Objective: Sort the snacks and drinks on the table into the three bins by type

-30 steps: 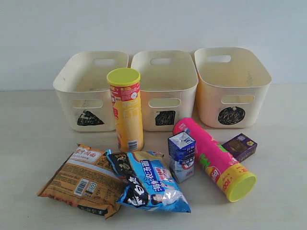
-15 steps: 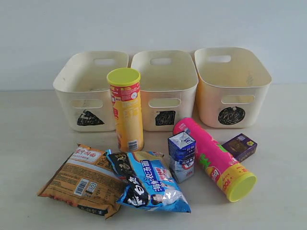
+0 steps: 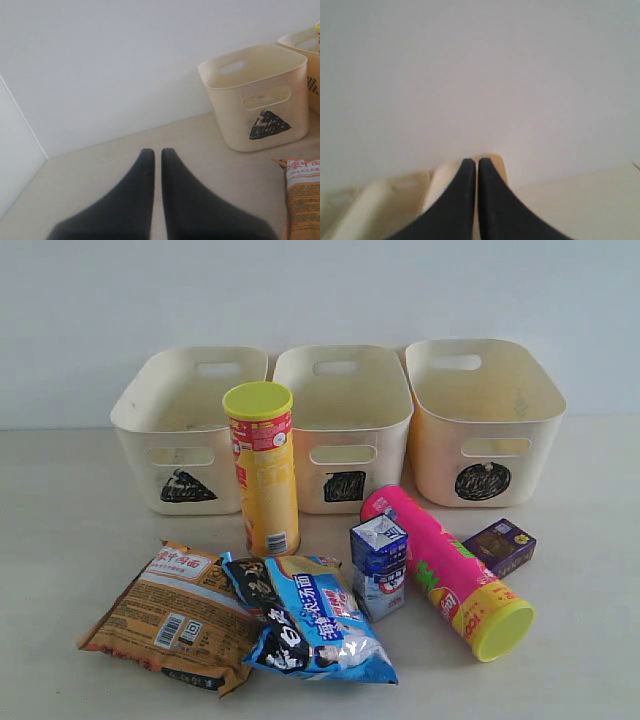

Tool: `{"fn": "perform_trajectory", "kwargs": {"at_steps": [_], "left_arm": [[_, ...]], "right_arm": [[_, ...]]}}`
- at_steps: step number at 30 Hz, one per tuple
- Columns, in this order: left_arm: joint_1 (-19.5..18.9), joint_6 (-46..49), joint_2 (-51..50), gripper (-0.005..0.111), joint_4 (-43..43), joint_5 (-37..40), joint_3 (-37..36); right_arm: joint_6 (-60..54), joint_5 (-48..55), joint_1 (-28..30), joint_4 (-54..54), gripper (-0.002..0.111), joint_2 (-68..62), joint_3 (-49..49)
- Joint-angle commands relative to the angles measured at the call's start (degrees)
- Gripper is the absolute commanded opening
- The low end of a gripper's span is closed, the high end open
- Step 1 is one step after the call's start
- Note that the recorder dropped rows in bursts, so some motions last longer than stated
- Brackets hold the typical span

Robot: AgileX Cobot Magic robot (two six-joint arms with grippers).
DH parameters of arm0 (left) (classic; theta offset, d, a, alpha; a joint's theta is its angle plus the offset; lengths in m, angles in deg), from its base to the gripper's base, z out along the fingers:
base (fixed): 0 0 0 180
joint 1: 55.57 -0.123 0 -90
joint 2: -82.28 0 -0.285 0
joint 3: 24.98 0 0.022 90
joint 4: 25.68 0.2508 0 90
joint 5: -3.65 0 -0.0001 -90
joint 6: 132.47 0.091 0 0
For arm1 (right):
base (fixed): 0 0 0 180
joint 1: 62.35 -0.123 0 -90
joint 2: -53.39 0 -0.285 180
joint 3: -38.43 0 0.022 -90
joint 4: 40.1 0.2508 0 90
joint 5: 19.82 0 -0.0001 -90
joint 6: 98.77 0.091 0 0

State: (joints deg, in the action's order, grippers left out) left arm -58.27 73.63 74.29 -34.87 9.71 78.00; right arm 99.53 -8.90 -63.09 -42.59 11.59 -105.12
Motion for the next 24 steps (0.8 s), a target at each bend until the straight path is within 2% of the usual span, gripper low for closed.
{"fn": "perform_trajectory", "kwargs": {"at_steps": [1,7,9,13,18,19,24], "left_arm": [[-0.1,0.1,0.2,0.004,-0.8,-0.4,-0.2],[-0.1,0.1,0.2,0.004,-0.8,-0.3,-0.2],[-0.1,0.1,0.2,0.004,-0.8,-0.3,-0.2],[-0.1,0.1,0.2,0.004,-0.8,-0.3,-0.2],[-0.1,0.1,0.2,0.004,-0.8,-0.3,-0.2],[-0.1,0.1,0.2,0.004,-0.8,-0.3,-0.2],[-0.1,0.1,0.2,0.004,-0.8,-0.3,-0.2]], "right_arm": [[-12.8,20.9,0.2,4.6,0.000,-9.1,-9.2],[-30.1,45.2,0.2,19.1,0.000,-21.9,-19.2],[-34.0,50.2,0.2,23.0,0.000,-25.1,-21.5],[-37.1,55.7,0.2,28.0,0.000,-29.4,-22.7],[-38.8,57.6,0.2,29.1,0.002,-32.1,-22.7],[-39.4,57.6,0.0,29.3,0.004,-32.5,-22.7],[-42.2,57.4,0.0,32.2,0.030,-34.1,-22.7]]}}
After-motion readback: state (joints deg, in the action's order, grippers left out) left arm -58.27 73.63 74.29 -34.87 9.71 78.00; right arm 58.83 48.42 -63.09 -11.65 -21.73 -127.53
